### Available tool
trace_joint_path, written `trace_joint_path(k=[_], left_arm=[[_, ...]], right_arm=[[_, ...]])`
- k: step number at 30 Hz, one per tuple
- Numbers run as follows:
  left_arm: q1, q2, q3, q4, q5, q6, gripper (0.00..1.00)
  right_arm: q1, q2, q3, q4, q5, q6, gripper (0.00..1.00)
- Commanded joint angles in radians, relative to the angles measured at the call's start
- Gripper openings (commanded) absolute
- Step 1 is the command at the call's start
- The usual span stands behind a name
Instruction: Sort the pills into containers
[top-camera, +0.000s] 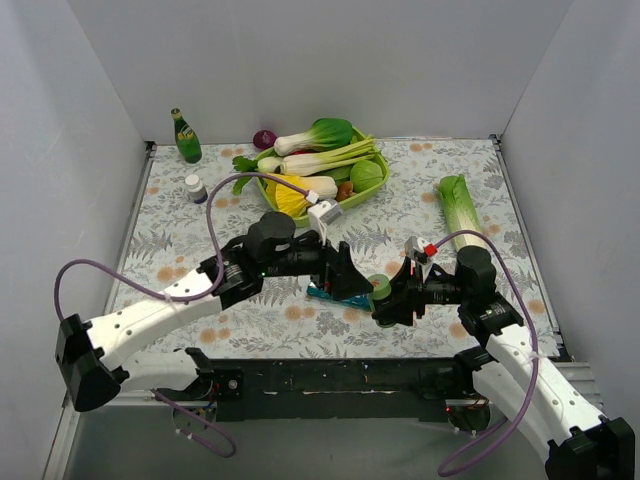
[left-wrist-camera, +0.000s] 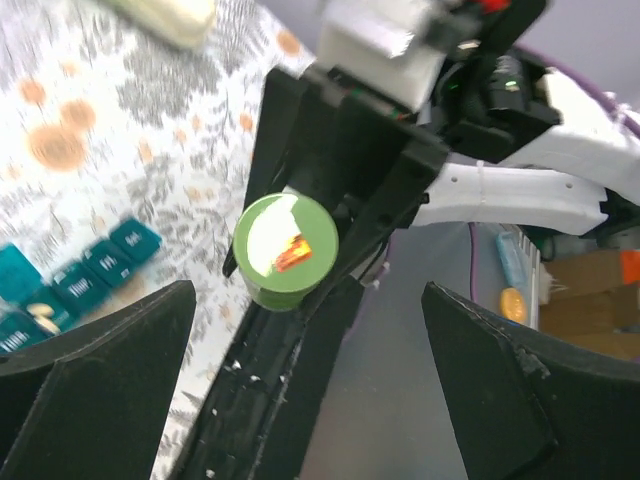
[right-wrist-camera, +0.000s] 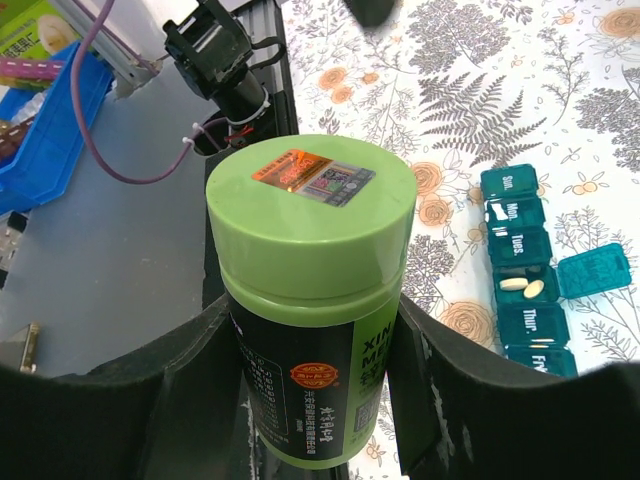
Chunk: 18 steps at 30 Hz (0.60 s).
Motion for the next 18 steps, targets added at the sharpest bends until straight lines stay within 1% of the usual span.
trace_joint_path(k=[1, 6, 8, 13, 14, 18], left_arm=[[0.004, 0.075, 0.052, -0.061, 0.063, -0.144, 0.97], [0.002, 0.146, 0.103, -0.099, 0.071, -0.132, 0.92], [-0.002, 0.171, 0.127, -0.128, 0.052, -0.130, 0.90], [-0.030, 0.223, 0.150, -0.131, 0.030, -0.107, 0.86], [-0.033, 0.229, 0.164, -0.136, 0.027, -0.103, 0.83], [-0.048, 0.278, 0.210, -0.177, -0.001, -0.064, 0.77]], right_arm=[[-0.004, -0.008, 0.063, -0.029, 0.014, -0.069, 0.01], [-0.003, -0.007, 0.059, -0.027, 0.020, -0.074, 0.01], [-0.003, -0.004, 0.057, -0.024, 0.020, -0.073, 0.01], [-0.003, 0.001, 0.057, -0.019, 0.019, -0.071, 0.01], [-0.004, 0.002, 0.057, -0.019, 0.019, -0.071, 0.01], [-0.003, 0.006, 0.060, -0.019, 0.019, -0.069, 0.01]])
